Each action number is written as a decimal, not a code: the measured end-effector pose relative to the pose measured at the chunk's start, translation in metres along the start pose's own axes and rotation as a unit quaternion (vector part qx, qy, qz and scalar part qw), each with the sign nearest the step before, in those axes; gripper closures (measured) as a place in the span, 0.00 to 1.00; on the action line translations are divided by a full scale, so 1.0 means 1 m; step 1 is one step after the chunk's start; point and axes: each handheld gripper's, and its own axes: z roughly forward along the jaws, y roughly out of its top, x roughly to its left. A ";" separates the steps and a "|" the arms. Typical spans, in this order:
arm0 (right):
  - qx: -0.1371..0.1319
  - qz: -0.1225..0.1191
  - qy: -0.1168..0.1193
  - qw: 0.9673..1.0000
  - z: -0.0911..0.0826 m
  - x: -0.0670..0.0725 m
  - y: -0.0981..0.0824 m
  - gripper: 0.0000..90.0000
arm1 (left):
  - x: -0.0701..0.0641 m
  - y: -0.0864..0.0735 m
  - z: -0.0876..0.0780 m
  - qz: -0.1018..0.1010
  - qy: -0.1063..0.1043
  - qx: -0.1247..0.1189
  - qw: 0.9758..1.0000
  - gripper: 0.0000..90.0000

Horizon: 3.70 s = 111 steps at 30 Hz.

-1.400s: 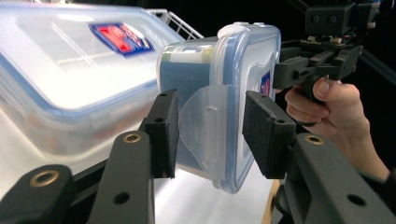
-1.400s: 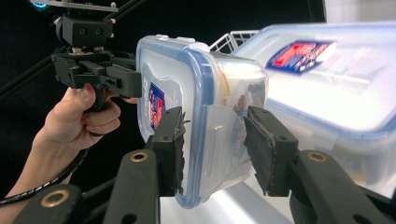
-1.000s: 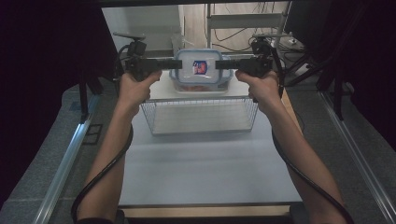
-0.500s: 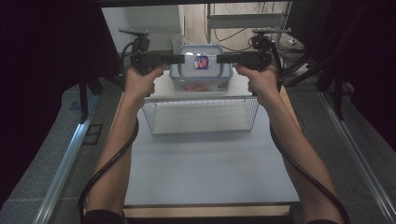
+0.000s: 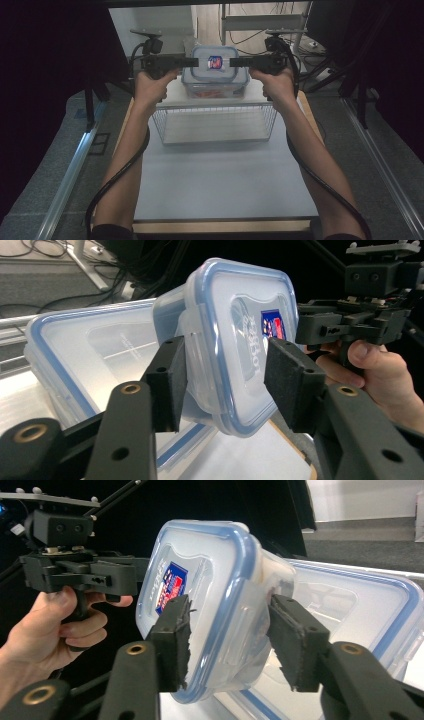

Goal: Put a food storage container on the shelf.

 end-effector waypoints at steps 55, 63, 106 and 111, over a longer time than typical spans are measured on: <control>0.007 -0.187 -0.103 0.977 -0.034 0.022 -0.069 0.27 | -0.036 -0.081 -0.015 0.206 0.118 -0.024 0.971 0.11; 0.014 -0.192 -0.086 0.978 -0.041 0.029 -0.087 0.23 | -0.044 -0.102 -0.018 0.211 0.100 -0.023 0.972 0.08; 0.030 -0.217 -0.104 0.970 -0.056 0.026 -0.176 0.03 | -0.047 -0.207 -0.006 0.230 0.131 0.008 0.964 0.03; 0.038 -0.212 -0.105 0.971 -0.060 0.021 -0.190 0.03 | -0.048 -0.219 -0.008 0.230 0.135 0.013 0.964 0.03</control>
